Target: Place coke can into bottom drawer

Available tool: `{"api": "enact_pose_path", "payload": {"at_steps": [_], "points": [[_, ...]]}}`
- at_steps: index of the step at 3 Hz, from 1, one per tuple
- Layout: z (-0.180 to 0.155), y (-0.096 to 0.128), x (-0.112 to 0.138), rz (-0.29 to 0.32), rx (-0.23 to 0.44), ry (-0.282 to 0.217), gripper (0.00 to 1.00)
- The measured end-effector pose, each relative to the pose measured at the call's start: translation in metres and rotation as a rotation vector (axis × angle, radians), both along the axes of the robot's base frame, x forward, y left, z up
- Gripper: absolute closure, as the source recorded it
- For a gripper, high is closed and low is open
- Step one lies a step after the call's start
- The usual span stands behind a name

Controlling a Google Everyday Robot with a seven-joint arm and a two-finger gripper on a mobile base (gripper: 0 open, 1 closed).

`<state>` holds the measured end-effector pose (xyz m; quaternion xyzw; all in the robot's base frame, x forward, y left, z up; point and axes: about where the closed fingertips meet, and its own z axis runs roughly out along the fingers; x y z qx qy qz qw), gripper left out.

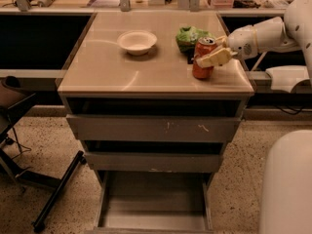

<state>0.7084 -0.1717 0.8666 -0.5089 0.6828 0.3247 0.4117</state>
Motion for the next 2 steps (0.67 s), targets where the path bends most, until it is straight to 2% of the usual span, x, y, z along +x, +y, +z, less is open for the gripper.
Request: {"api": "enact_pose_path", "payload": {"at_steps": [1,2], "points": [[0.007,-0.019,-0.026,-0.025,-0.025,-0.019,1.0],[0.06,-0.044,-0.07,-0.102,-0.044,-0.17,1.0]]}}
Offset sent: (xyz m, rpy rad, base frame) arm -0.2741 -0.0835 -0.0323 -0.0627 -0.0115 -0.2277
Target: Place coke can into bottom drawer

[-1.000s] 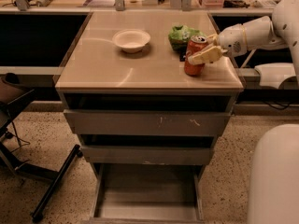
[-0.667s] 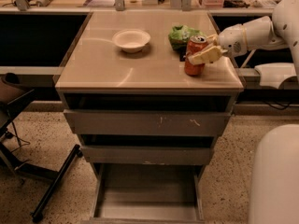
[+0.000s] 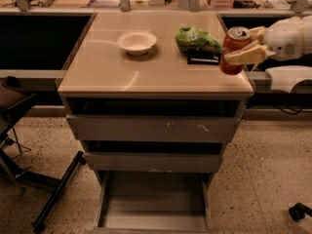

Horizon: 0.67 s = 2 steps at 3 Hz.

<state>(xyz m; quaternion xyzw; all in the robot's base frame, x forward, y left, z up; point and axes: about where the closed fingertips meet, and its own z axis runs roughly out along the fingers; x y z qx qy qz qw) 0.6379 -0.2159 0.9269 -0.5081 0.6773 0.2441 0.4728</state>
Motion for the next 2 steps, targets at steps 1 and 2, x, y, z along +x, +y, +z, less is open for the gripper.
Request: {"api": "enact_pose_path", "payload": {"at_steps": [1,2], "points": [[0.057,-0.003,-0.061,-0.078,0.019,-0.112,1.0],[0.029,-0.024,-0.093,-0.122,0.01,-0.051,1.0]]}}
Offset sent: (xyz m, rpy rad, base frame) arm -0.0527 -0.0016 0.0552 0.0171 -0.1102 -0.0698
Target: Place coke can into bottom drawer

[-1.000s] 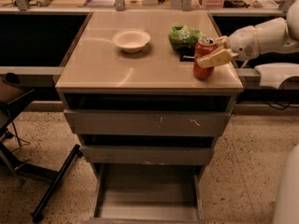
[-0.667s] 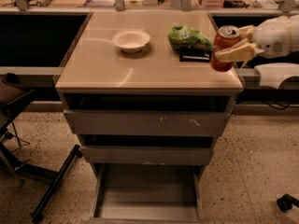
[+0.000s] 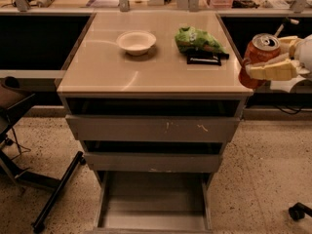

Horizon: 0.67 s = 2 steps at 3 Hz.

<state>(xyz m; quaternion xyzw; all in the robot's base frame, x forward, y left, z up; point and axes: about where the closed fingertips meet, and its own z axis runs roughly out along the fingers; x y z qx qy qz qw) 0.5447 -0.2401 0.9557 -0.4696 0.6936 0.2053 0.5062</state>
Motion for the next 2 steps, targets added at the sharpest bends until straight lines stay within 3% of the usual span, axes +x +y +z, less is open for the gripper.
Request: {"api": "enact_pose_path", "payload": {"at_steps": [1,2], "points": [[-0.003,-0.002,0.0,-0.001,0.0,0.005,1.0],[-0.022,0.014,-0.001,0.012,0.004,-0.008,1.0]]}}
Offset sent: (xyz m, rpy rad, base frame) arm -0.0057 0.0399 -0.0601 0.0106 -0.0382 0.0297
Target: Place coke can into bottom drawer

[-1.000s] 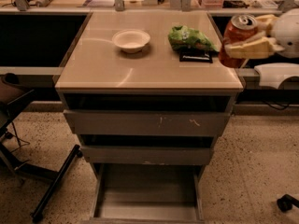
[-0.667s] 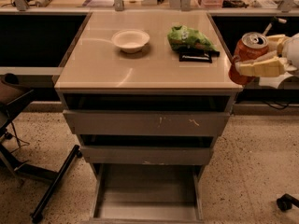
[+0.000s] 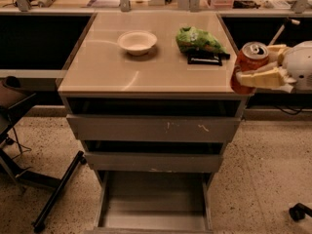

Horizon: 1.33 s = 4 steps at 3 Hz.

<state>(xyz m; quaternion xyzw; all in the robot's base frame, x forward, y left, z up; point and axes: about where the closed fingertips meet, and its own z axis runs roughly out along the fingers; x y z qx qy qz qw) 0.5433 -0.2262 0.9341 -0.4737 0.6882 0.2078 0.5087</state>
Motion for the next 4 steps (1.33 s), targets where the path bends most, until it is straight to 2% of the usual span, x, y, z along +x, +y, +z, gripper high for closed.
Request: {"api": "enact_pose_path", "payload": {"at_steps": [1,2,3,4], "points": [[-0.029,0.02,-0.007,0.005,0.036,-0.039,1.0],[-0.094,0.04,-0.019,-0.016,0.082,-0.11,1.0],[-0.195,0.078,-0.026,-0.027,0.112,-0.064,1.0],[-0.313,0.115,-0.039,-0.053,0.1,0.075,1.0]]}}
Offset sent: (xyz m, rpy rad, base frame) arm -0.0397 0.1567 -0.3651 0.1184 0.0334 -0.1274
